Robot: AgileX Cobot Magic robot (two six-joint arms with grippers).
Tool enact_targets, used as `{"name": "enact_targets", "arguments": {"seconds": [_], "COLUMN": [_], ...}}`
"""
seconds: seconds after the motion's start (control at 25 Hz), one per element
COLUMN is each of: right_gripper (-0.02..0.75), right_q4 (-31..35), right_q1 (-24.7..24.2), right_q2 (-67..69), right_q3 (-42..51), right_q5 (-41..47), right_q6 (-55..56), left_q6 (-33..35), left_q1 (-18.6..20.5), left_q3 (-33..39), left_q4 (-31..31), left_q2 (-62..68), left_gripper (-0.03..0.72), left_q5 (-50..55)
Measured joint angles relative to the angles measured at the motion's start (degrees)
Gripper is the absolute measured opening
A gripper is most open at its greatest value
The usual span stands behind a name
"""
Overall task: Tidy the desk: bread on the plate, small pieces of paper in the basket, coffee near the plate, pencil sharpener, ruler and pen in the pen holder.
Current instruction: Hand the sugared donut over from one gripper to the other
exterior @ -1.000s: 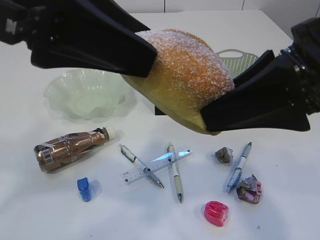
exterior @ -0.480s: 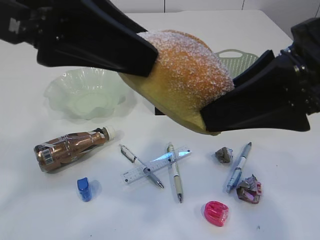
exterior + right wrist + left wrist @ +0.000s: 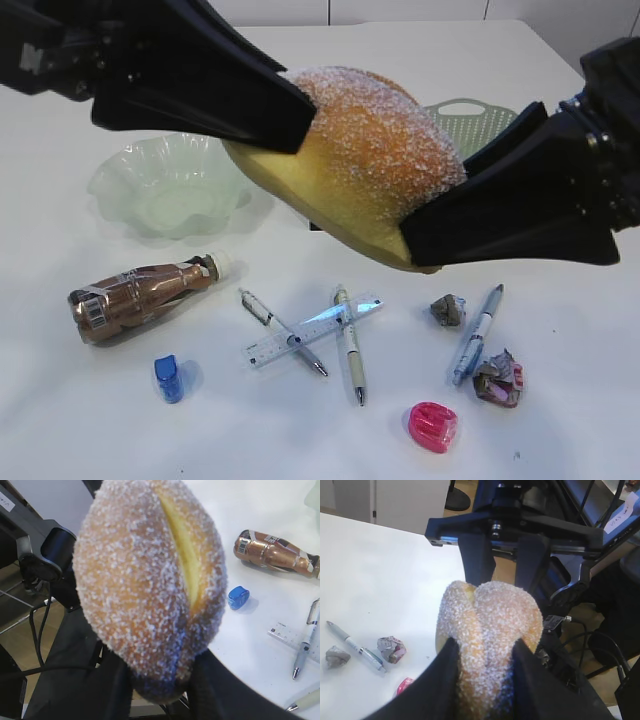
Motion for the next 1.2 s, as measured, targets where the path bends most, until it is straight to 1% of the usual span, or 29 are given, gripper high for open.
{"name": "enact_targets", "arguments": {"seconds": [0.16, 0.24, 0.32, 0.36, 0.4, 0.48, 0.56, 0.6, 0.72, 0.96, 1.2], "right_gripper": [0.268, 0.319, 0.387, 0.403, 0.445, 0.482, 0.482, 0.516, 0.531, 0.534, 0.534], "right_q4": [0.00, 0.13, 0.36, 0.36, 0.36, 0.36, 0.36, 0.50, -0.03, -1.92, -2.00], "right_q1": [0.00, 0.00, 0.00, 0.00, 0.00, 0.00, 0.00, 0.00, 0.00, 0.00, 0.00], "right_q2": [0.00, 0.00, 0.00, 0.00, 0.09, 0.09, 0.09, 0.09, 0.09, 0.09, 0.09], "right_q3": [0.00, 0.00, 0.00, 0.00, 0.00, 0.00, 0.00, 0.00, 0.00, 0.00, -0.19], "right_q5": [0.00, 0.09, 0.09, 0.09, 0.09, 0.09, 0.09, -0.59, -2.64, -6.18, -6.26], "right_q6": [0.00, 0.00, 0.00, 0.00, 0.00, 0.00, 0.00, 0.00, -0.12, -0.25, -0.25], "left_q6": [0.00, 0.00, 0.00, 0.00, 0.00, 0.00, 0.00, -0.09, -0.09, -0.09, -0.21], "left_q1": [0.00, 0.00, 0.00, 0.00, 0.00, 0.00, 0.00, 0.00, 0.00, 0.00, 0.00], "left_q3": [0.00, 0.00, 0.00, -0.10, -0.10, -0.10, -0.10, -0.10, -0.10, -0.10, -0.10], "left_q4": [-0.37, -0.59, -0.65, -0.65, -0.65, -0.65, -0.65, -0.65, -0.20, 0.31, 1.12], "left_q2": [0.00, 0.00, 0.00, 0.00, 0.00, 0.00, 0.00, 0.00, 0.00, 0.18, 0.18], "left_gripper": [0.184, 0.184, 0.184, 0.184, 0.184, 0.184, 0.184, 0.184, 0.184, 0.184, 0.184], "left_q5": [0.00, 0.00, 0.02, 0.02, 0.02, 0.02, 0.02, 0.02, -0.47, -1.62, -2.02]}}
